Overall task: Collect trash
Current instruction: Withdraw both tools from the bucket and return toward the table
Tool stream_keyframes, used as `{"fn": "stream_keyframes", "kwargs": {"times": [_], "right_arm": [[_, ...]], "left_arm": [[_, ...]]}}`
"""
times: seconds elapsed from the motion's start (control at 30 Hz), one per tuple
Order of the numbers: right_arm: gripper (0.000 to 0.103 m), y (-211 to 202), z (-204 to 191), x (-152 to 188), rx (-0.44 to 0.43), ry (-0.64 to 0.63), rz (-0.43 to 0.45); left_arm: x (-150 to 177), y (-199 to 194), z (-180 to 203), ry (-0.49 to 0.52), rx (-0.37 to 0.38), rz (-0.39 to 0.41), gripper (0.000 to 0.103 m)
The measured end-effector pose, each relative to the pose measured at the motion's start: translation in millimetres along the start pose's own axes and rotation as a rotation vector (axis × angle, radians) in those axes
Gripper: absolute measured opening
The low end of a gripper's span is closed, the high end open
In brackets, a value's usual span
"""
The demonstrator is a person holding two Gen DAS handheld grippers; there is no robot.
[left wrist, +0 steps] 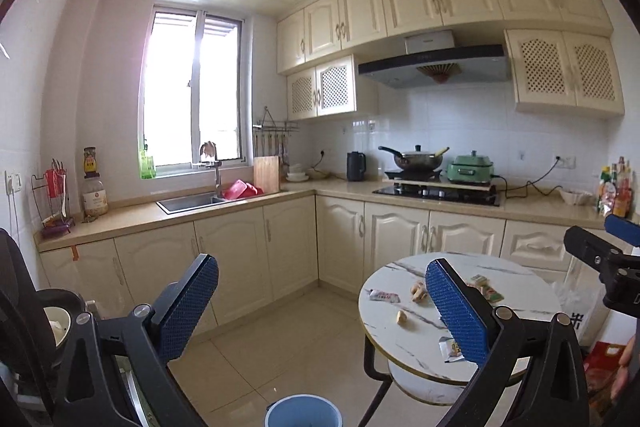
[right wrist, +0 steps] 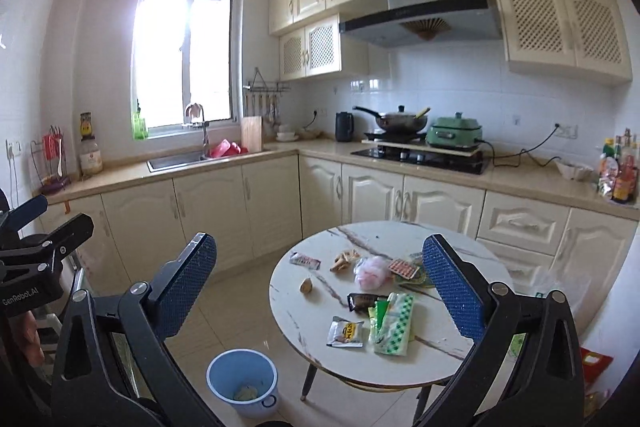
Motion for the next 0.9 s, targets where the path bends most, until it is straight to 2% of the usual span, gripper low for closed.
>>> {"fn": "stream_keyframes", "kwargs": {"times": [0.03,0.27,0.53,0.77,0.9], "right_arm": [[0.103,-7.8,3.3,-4.2,0.01,0.004,0.017],[0.103,-37.0,15.4,-18.1,0.05,0.009,0.078],[0.103,-43.6,26.9,-15.1,0.069,0.031,0.085],[0.103,-26.3,39.2,-0.6,0.081,0.046,0.039],[0.103,2.4,55.9,24.3,0.097,0.076,-0.043]], "left_arm": [[11.4,-7.3,5.9,-0.001,0.002,0.009,0.102],[34.6,-45.1,15.4,-0.001,0.033,0.054,0.102],[39.1,-50.2,5.7,-0.002,0.041,0.053,0.102],[20.1,-7.5,5.3,0.0,0.036,0.024,0.102],[22.3,33.4,17.6,0.0,0.027,-0.043,0.102]]}}
Point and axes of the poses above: each gripper's, at about its wrist camera, not at the fingertips, and y roughly the way its jaws point, z to its right, x to its underside, the point moved 5 cm from there along y, roughly the way its jaws point, and after that the axes turned 13 degrees about -y, right-handed, at the moved point
